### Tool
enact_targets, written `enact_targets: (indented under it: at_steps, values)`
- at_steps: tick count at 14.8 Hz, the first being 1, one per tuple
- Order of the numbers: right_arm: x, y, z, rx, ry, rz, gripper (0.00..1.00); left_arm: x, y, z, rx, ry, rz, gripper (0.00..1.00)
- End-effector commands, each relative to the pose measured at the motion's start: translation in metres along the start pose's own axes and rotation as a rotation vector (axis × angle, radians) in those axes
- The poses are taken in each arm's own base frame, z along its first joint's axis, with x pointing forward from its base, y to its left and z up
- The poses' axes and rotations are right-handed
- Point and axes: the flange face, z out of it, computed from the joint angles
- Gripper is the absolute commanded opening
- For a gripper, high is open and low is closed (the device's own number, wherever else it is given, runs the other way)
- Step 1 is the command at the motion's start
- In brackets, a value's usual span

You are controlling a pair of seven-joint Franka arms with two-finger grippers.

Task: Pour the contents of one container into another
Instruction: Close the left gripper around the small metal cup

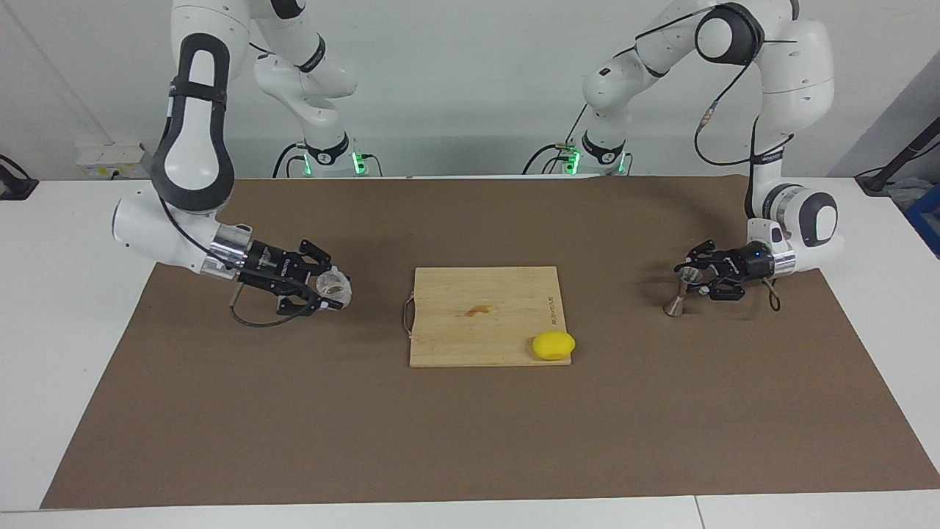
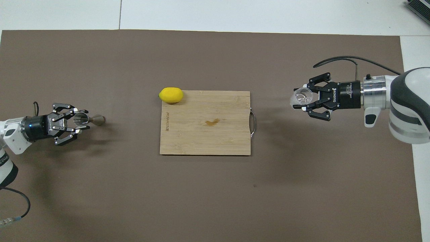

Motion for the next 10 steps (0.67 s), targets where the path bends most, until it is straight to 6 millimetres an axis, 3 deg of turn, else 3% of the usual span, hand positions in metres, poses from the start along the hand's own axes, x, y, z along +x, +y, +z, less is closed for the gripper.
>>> enact_targets:
  at_steps: [1,7,10]
  values:
    - [-0.004,0.0,-0.007,0.008,0.02,0.03,0.0,0.025,0.002,0.019,-0.034,0.017,-0.053,0.38]
    - [-0.016,0.004,-0.015,-0.006,0.062,0.014,0.0,0.046,0.015,0.074,-0.051,-0.009,-0.128,0.38]
    - [-0.023,0.008,-0.02,-0.012,0.106,-0.016,0.0,0.052,0.019,0.116,-0.038,0.009,-0.124,0.39]
